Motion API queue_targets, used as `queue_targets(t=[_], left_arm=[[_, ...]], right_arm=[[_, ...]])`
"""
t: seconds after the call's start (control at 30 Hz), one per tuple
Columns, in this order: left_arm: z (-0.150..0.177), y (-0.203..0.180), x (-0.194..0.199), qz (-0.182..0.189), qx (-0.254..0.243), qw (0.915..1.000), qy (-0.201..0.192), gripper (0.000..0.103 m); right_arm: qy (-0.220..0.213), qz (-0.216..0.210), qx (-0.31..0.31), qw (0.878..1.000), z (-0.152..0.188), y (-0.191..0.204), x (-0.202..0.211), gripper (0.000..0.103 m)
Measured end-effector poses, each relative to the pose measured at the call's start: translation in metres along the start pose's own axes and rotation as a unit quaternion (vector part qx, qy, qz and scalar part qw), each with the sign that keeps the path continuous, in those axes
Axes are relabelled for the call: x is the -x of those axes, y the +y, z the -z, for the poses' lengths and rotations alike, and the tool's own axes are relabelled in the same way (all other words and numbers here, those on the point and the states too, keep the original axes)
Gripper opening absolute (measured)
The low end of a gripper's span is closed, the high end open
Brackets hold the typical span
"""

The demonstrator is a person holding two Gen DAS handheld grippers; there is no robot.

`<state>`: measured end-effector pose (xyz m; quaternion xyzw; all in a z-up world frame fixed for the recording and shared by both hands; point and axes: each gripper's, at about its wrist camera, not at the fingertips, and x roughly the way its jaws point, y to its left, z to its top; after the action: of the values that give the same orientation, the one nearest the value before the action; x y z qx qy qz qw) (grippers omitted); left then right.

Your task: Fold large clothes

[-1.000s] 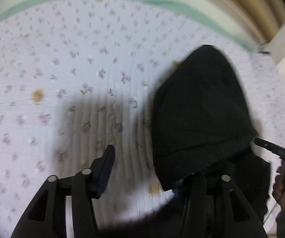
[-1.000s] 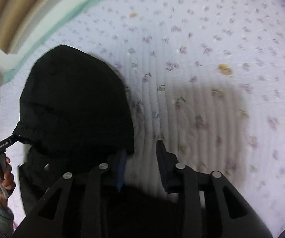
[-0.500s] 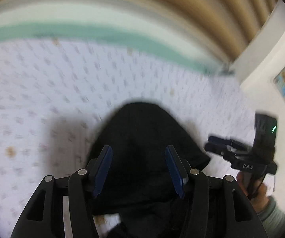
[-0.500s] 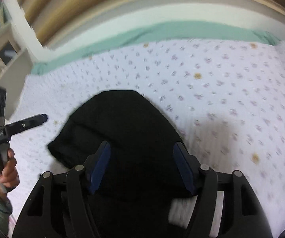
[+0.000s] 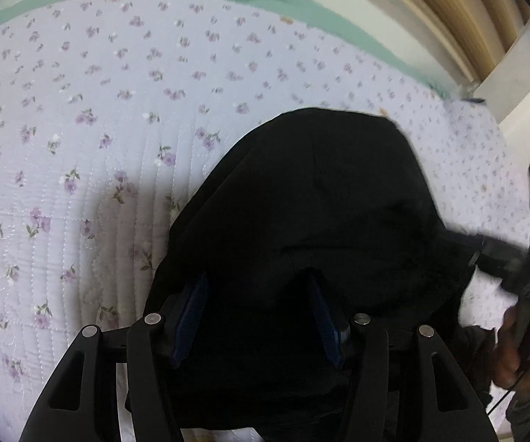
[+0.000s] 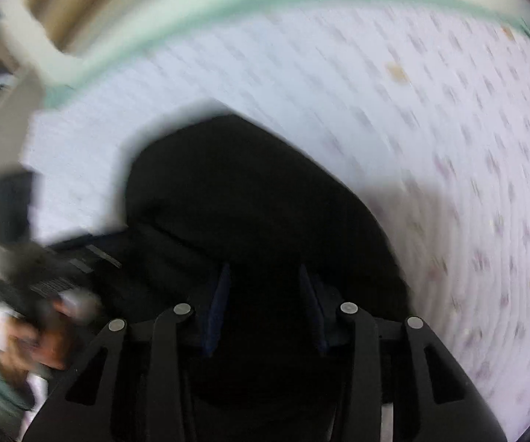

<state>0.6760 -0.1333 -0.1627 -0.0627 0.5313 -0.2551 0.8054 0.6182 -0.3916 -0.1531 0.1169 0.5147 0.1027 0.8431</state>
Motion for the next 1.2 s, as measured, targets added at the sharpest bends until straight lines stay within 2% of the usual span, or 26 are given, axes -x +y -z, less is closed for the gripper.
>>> queue_targets(t=[0.07,0.13,0.23,0.3,0.4,0.5,0.57,0.67,0.73,0.8,0.87,0.9,0.93,1.03,1.1,1.2], left_arm=[[-0.001,-0.003,0.007,0.013,-0.004,0.9999,-0.008,0.057],[-0.006,-0.002,0.004,0.011,-0.007,0.9999,-0.009,0.057],[-0.004,0.002,-0.005,0.011,-0.005,0.9999,-0.004,0.057],[-0.003,0.006,-0.010,0.012,0.000,0.9999,0.001,0.057],[-0.002,0.008,-0.013,0.012,0.001,0.9999,0.002,0.057],[-0.005,0.003,-0.003,0.010,-0.007,0.9999,0.002,0.057],[-0.004,0.001,0.012,0.020,-0.014,0.9997,-0.005,0.057],[-0.003,-0.002,0.042,0.057,-0.016,0.9980,-0.024,0.057],[-0.002,0.003,0.054,0.077,-0.002,0.9963,-0.036,0.057],[0.001,0.017,0.052,0.087,0.030,0.9951,-0.037,0.057],[0.005,0.028,0.027,0.063,0.059,0.9963,0.001,0.057],[0.009,0.035,0.008,0.055,0.076,0.9951,0.034,0.056],[0.011,0.039,-0.003,0.058,0.084,0.9938,0.045,0.056],[0.007,0.033,0.003,0.047,0.068,0.9957,0.039,0.057],[0.003,0.028,0.021,0.043,0.047,0.9977,0.025,0.057],[-0.010,0.026,0.059,0.054,0.027,0.9978,-0.027,0.057]], right_arm=[[-0.017,0.007,0.028,0.999,-0.021,0.018,0.000,0.045],[-0.004,0.031,0.052,0.998,-0.040,0.029,-0.023,0.045],[0.060,0.081,0.053,0.994,-0.043,0.021,-0.074,0.044],[0.090,0.079,0.033,0.992,-0.029,0.007,-0.097,0.044],[0.078,0.058,0.013,0.995,-0.021,-0.008,-0.084,0.044],[0.055,0.031,0.016,0.998,-0.023,-0.016,-0.053,0.044],[0.035,0.035,0.023,0.998,-0.015,-0.023,-0.020,0.044],[0.019,0.055,0.023,0.998,0.001,-0.040,0.018,0.044],[0.027,0.065,0.013,0.997,0.008,-0.042,0.028,0.044],[0.056,0.062,0.001,0.996,0.020,-0.045,0.016,0.045],[0.097,0.072,-0.006,0.993,0.040,-0.061,0.001,0.045],[0.110,0.068,-0.011,0.992,0.043,-0.061,-0.010,0.045],[0.109,0.067,-0.014,0.992,0.047,-0.063,-0.014,0.045],[0.106,0.068,-0.012,0.992,0.043,-0.062,-0.011,0.045],[0.099,0.054,-0.013,0.994,0.037,-0.063,0.000,0.045],[0.064,0.019,-0.021,0.998,0.024,-0.072,0.028,0.046]])
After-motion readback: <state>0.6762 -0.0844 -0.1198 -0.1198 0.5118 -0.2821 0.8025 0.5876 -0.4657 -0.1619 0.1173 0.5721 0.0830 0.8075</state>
